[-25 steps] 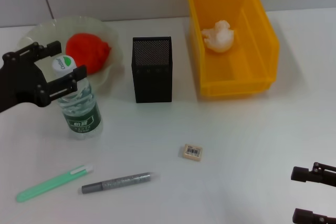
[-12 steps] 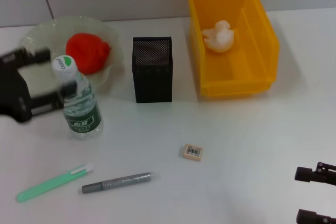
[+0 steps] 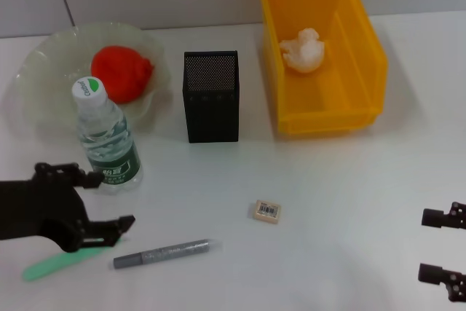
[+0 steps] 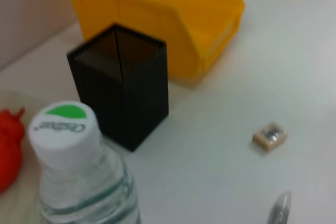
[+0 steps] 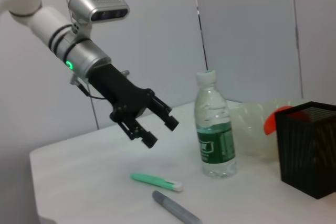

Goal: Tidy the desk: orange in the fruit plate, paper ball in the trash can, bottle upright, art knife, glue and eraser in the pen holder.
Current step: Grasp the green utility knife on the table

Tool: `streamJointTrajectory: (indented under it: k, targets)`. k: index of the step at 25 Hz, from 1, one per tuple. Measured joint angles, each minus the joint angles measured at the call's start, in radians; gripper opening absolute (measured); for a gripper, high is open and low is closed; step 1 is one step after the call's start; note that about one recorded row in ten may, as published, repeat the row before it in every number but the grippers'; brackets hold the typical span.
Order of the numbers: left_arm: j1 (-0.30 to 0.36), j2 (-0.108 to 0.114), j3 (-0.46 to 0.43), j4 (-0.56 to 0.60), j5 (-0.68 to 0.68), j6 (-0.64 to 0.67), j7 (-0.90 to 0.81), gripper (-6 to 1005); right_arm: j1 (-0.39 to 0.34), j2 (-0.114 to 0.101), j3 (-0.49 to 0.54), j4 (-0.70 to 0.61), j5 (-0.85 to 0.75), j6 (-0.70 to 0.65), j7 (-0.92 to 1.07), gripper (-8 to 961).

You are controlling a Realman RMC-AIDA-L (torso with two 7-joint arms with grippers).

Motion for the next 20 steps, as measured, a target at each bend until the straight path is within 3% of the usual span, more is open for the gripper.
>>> streamJointTrajectory:
  k: [4, 8, 10, 12, 20]
  targets:
    - [-0.012, -0.001, 0.044, 0.027, 0.058, 0.005, -0.072, 782, 0.012, -0.005, 0.006, -0.004, -0.001, 0.01, 0.007, 776]
    - [-0.102, -0.001, 0.123, 0.053, 0.183, 0.058, -0.281, 782, 0.013, -0.003, 0.01, -0.015, -0.002, 0.035, 0.008, 779]
    - [-0.102, -0.001, 0.123, 0.053, 0.183, 0.058, -0.281, 782, 0.012, -0.002, 0.01, -0.014, -0.003, 0.053, 0.008, 781]
    - [-0.149, -0.002, 0.202, 0.048, 0.313, 0.055, -0.387, 781, 0.011, -0.002, 0.01, -0.012, -0.003, 0.064, 0.006, 782]
    - [-0.175, -0.004, 0.289, 0.028, 0.431, 0.056, -0.472, 779, 0.009, -0.006, 0.011, -0.006, -0.011, 0.072, 0.002, 782]
